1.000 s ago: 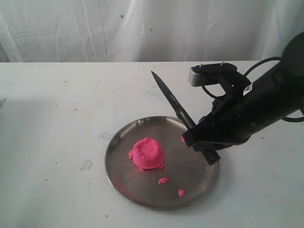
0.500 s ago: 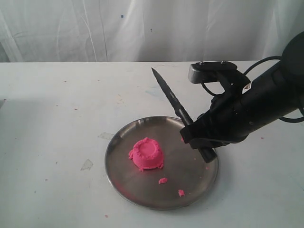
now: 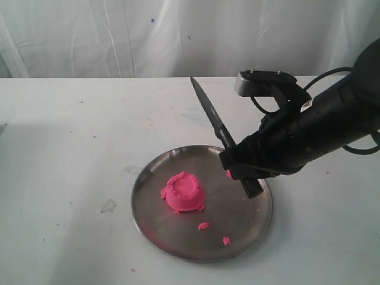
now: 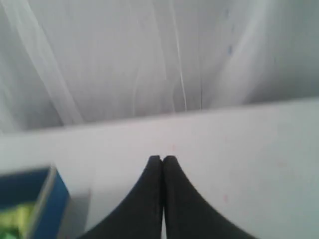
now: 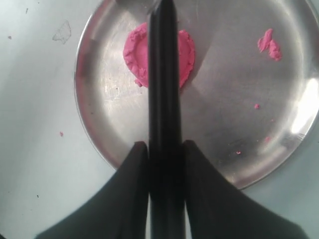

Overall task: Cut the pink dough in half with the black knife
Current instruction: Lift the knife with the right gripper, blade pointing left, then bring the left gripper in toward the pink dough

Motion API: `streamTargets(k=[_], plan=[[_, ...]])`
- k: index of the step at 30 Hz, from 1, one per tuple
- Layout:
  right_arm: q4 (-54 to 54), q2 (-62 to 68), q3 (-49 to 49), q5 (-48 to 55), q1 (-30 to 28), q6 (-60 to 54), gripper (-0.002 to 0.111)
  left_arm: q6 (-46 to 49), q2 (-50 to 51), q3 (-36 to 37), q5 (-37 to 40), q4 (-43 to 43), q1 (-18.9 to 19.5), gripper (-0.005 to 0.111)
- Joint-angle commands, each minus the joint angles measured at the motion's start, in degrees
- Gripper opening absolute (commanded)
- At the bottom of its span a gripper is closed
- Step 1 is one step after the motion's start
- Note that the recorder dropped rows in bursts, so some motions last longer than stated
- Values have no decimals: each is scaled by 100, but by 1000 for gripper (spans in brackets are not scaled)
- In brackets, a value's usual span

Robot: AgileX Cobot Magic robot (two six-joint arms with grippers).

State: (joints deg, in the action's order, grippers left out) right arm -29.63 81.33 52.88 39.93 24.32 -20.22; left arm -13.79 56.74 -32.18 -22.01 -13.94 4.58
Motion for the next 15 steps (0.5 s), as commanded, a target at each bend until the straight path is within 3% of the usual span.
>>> streamTargets(k=[1, 4, 9, 10, 12, 15], plan=[[295, -2, 38, 117, -33, -59, 0, -1005, 1682, 5, 137, -118, -24, 0], [436, -2, 38, 115, -33, -59, 0, -2435, 2049, 5, 45, -1190, -198, 0], [421, -2, 38, 115, -33, -59, 0, -3018, 2062, -137, -1582, -4473, -551, 0], [421, -2, 38, 115, -33, -59, 0, -3485, 2062, -274, -1238, -4619, -721, 0], [421, -2, 38, 115, -33, -59, 0, -4418, 2074, -603, 210, -4981, -1078, 0], [421, -2, 38, 115, -33, -59, 0, -4904, 2229, -989, 2575, -5743, -1595, 0]])
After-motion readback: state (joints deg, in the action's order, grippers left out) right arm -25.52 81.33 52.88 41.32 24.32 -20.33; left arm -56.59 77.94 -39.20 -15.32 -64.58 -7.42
